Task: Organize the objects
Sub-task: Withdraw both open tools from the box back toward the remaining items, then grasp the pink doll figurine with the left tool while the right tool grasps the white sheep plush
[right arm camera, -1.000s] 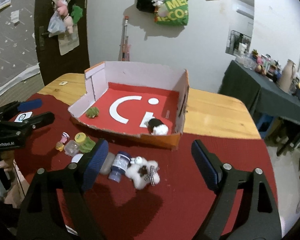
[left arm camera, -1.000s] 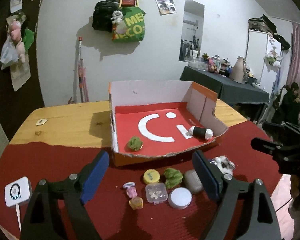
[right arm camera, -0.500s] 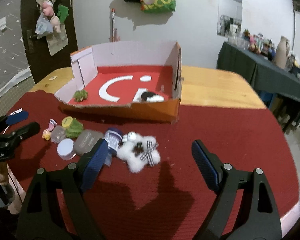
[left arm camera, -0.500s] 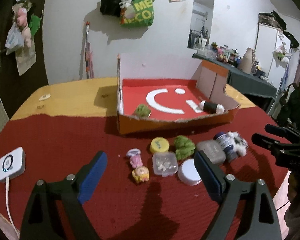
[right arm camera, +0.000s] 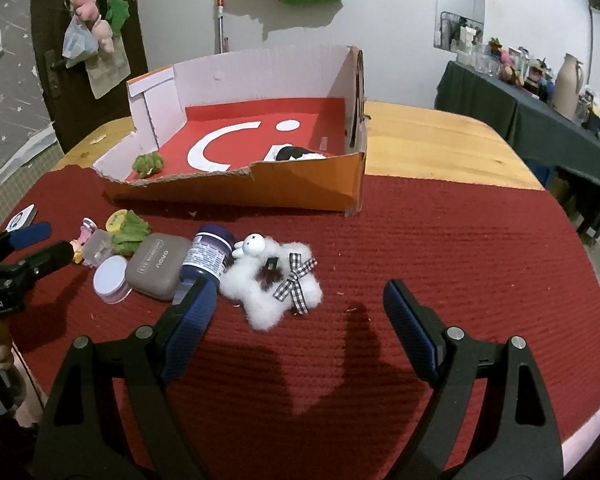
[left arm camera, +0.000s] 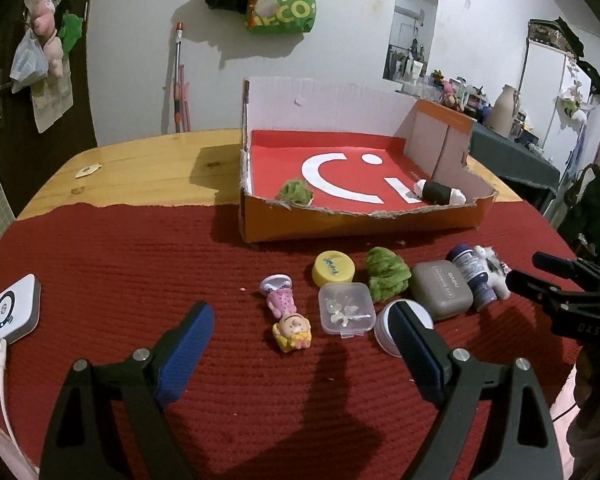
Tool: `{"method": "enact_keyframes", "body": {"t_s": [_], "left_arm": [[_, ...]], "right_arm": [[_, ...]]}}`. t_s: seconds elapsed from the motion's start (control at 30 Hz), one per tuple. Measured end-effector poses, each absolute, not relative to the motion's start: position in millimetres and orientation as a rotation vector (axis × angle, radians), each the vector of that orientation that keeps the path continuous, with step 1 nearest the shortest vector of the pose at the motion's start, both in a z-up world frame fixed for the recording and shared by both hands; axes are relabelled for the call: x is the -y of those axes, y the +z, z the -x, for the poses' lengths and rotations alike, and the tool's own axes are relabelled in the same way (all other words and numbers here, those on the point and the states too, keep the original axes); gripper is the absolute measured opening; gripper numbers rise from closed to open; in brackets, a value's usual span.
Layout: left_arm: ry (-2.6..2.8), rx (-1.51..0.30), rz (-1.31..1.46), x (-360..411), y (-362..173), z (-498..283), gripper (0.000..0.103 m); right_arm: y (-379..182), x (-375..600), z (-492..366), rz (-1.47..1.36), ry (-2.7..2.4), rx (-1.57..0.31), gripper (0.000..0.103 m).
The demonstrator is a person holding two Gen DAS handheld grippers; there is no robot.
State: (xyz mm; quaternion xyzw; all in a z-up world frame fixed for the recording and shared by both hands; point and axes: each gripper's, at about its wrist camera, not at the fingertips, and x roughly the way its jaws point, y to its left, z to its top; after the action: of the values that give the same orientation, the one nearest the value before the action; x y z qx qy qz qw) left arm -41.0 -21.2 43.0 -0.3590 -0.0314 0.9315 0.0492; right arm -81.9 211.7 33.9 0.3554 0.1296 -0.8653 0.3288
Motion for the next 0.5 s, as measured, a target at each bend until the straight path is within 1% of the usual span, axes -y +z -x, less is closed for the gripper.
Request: {"method": "enact_keyframes", "body": {"t_s": [0.37,0.5], "left_arm": [[2.817,0.076,1.157,31.2,40.2,51.1,0.09],[2.803,0.025,1.205,34.4,35.8,55.1,0.09]], "right_arm": [[27.1,-205.0,87.4,-0.965,-2.231,-0.373,0.086],[25.5,-201.9,92.9,-0.987,-2.21,-0.387,0.086]]}}
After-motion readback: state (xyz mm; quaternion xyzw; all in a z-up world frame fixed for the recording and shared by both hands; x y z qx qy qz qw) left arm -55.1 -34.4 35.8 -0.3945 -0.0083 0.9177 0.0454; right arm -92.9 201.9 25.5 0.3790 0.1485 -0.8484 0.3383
